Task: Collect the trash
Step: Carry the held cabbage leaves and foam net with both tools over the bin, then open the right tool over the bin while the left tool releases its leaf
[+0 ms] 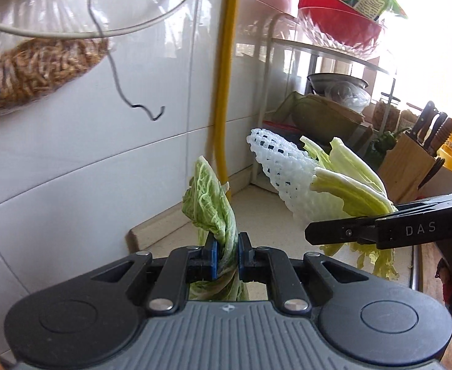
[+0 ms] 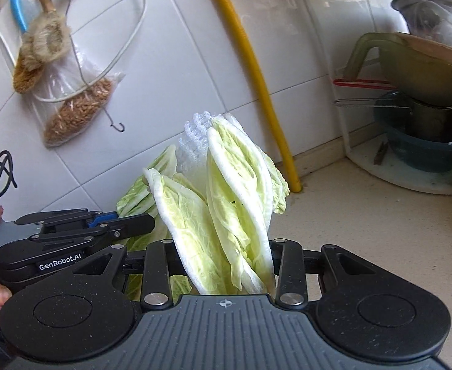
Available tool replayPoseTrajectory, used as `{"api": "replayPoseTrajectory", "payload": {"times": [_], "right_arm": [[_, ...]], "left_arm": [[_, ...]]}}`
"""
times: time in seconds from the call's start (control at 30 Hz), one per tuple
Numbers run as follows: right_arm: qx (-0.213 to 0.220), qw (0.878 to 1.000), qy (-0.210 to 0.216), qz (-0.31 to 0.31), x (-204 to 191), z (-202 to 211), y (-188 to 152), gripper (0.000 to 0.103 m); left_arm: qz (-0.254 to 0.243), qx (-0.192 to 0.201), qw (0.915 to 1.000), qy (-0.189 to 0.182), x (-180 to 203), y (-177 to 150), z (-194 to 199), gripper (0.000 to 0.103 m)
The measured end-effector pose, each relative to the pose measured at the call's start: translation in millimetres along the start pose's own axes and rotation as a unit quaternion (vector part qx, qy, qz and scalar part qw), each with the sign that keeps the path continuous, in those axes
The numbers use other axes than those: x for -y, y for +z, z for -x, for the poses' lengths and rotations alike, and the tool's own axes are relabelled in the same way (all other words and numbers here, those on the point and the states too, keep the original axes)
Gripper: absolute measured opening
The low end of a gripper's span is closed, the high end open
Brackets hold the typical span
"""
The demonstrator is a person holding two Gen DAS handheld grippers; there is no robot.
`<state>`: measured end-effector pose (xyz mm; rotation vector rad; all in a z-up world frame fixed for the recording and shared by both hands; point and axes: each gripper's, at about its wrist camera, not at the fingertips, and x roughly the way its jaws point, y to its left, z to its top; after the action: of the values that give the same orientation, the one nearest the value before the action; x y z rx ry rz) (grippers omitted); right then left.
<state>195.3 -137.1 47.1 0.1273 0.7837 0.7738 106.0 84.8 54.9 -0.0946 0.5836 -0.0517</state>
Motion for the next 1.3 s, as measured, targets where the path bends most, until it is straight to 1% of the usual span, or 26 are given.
{"api": "replayPoseTrajectory", "payload": {"times": [0.27,0.53,0.73,1.03,1.1,1.23,1.27,1.3], "right_arm": [[-0.041,0.998,0.050,0.019,-56,-48,-14,0.043],[-0.088,0.993,0.071,0.018,-94,-96,-39,0.043],[-0.125,0.990,0.057,0.016,-106,-130,-61,0.044],[-0.174,0.984,0.030,-0.005,-104,-186,-86,0.046],[-0.184,0.983,0.026,-0.007,-101,-197,-92,0.048],[-0.197,0.980,0.002,0.003,-98,-214,-101,0.055],[-0.202,0.979,-0.001,0.001,-96,-221,-103,0.056],[-0.208,0.978,-0.003,-0.003,-94,-226,-104,0.059]], "left_arm": [[0.030,-0.016,0.9984,0.046,-41,-31,30,0.011],[0.064,-0.038,0.9954,0.059,-72,-62,34,0.011],[0.087,-0.064,0.9922,0.062,-92,-86,16,0.011],[0.130,-0.100,0.9841,0.069,-119,-112,-20,0.011],[0.139,-0.109,0.9818,0.071,-122,-117,-29,0.011],[0.157,-0.124,0.9765,0.079,-130,-126,-49,0.011],[0.161,-0.132,0.9747,0.082,-133,-129,-54,0.012],[0.167,-0.140,0.9724,0.084,-135,-130,-61,0.013]]}}
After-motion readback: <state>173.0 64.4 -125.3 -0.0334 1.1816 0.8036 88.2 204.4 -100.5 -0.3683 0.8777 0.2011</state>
